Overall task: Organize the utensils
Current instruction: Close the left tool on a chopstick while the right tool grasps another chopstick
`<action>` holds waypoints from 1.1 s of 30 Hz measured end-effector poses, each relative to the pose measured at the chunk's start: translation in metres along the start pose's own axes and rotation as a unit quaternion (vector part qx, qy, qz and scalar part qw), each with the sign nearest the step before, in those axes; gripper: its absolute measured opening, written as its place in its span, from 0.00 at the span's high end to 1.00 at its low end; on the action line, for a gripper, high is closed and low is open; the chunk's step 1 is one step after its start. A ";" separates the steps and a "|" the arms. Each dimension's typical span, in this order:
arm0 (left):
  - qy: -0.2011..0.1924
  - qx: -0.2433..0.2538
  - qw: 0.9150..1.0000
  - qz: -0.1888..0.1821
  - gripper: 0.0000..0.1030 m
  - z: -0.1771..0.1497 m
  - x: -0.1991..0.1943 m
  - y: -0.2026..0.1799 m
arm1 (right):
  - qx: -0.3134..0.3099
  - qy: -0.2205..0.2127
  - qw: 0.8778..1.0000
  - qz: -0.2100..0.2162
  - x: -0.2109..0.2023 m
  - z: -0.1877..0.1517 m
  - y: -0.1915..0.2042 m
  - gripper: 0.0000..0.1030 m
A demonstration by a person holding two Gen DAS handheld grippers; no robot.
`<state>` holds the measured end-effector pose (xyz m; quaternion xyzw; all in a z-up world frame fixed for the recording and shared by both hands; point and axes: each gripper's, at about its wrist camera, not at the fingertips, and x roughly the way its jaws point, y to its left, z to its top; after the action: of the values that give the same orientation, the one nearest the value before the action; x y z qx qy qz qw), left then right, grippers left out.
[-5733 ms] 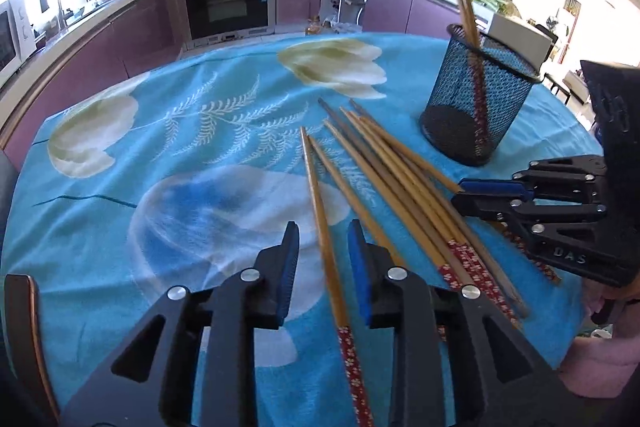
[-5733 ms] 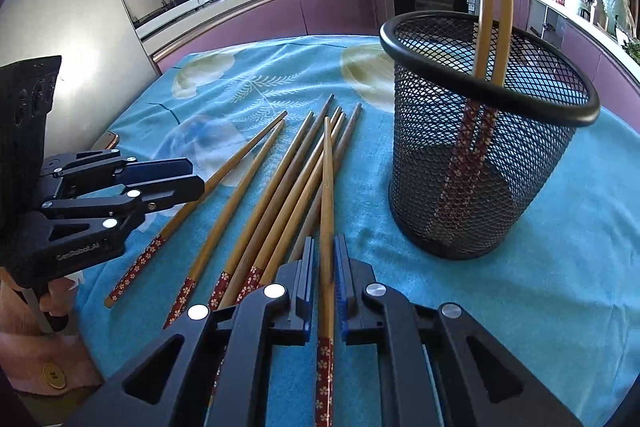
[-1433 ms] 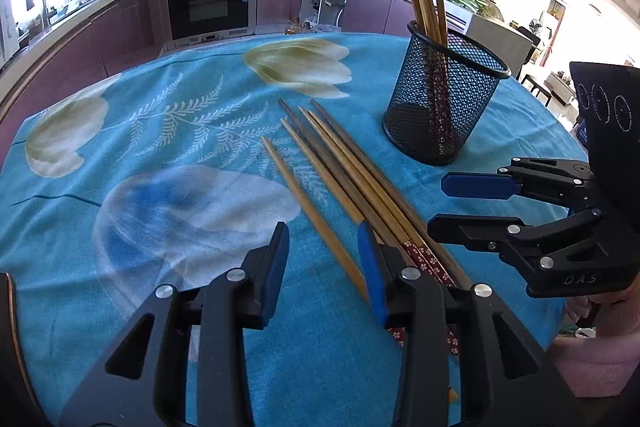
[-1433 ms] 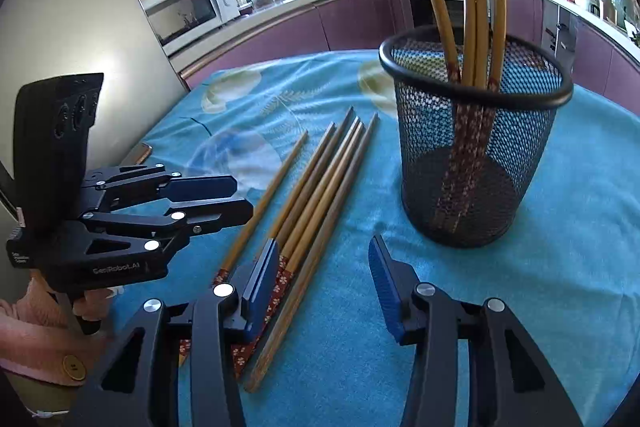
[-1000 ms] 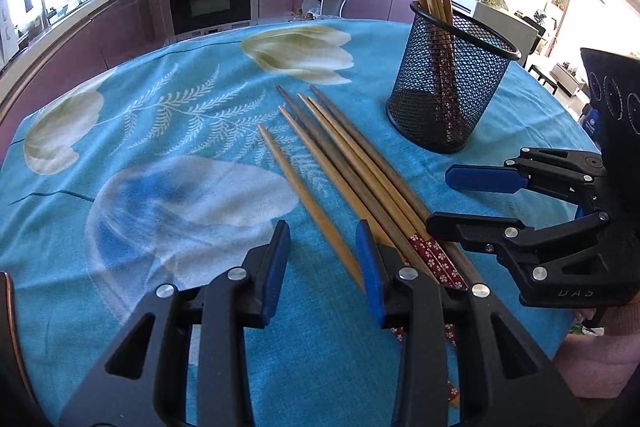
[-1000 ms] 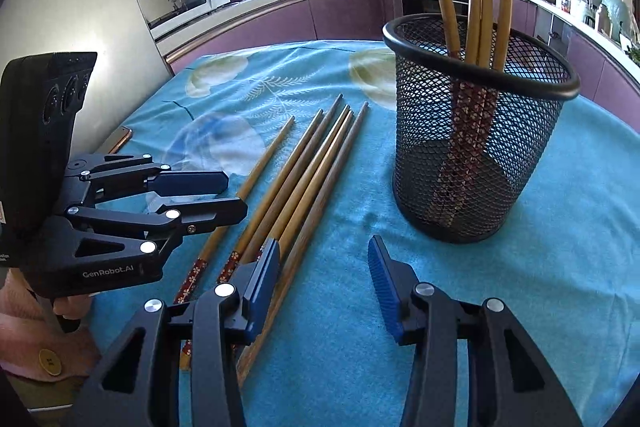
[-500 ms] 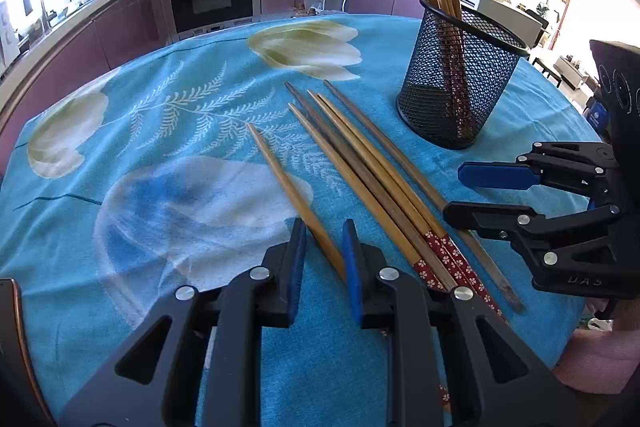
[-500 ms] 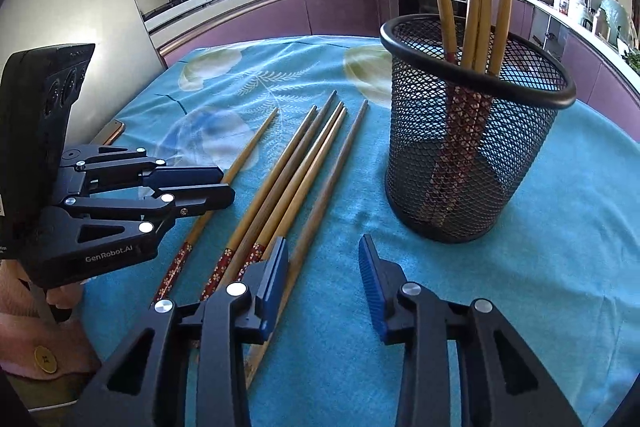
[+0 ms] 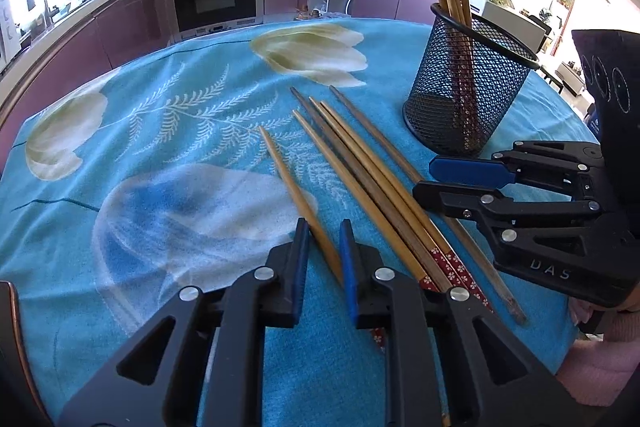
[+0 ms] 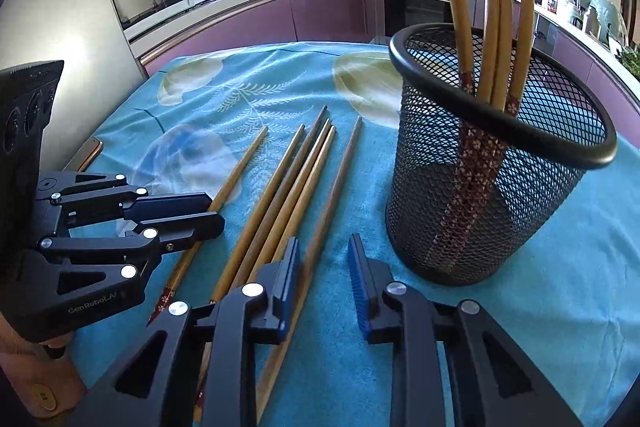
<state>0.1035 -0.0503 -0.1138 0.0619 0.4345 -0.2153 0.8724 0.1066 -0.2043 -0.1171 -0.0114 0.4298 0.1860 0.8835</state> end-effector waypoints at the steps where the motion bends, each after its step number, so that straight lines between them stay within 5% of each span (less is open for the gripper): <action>1: -0.001 -0.003 1.000 0.000 0.86 0.000 0.000 0.000 | 0.008 0.000 1.000 0.007 0.000 0.000 -0.002 0.88; 10: -0.004 -0.024 1.000 -0.009 0.92 -0.003 -0.004 0.004 | 0.055 -0.017 0.998 0.035 -0.009 -0.004 -0.016 0.94; 18: -0.012 -0.018 0.999 -0.024 0.93 -0.003 -0.012 -0.001 | 0.034 -0.019 0.996 0.075 -0.021 -0.010 -0.008 0.94; 33: 0.017 0.000 0.999 -0.044 0.92 -0.001 0.001 0.002 | 0.010 0.019 0.998 0.062 -0.005 -0.006 -0.006 0.91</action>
<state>0.1039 -0.0487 -0.1154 0.0464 0.4517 -0.2524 0.8545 0.1017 -0.2122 -0.1179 0.0201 0.4478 0.2358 0.8622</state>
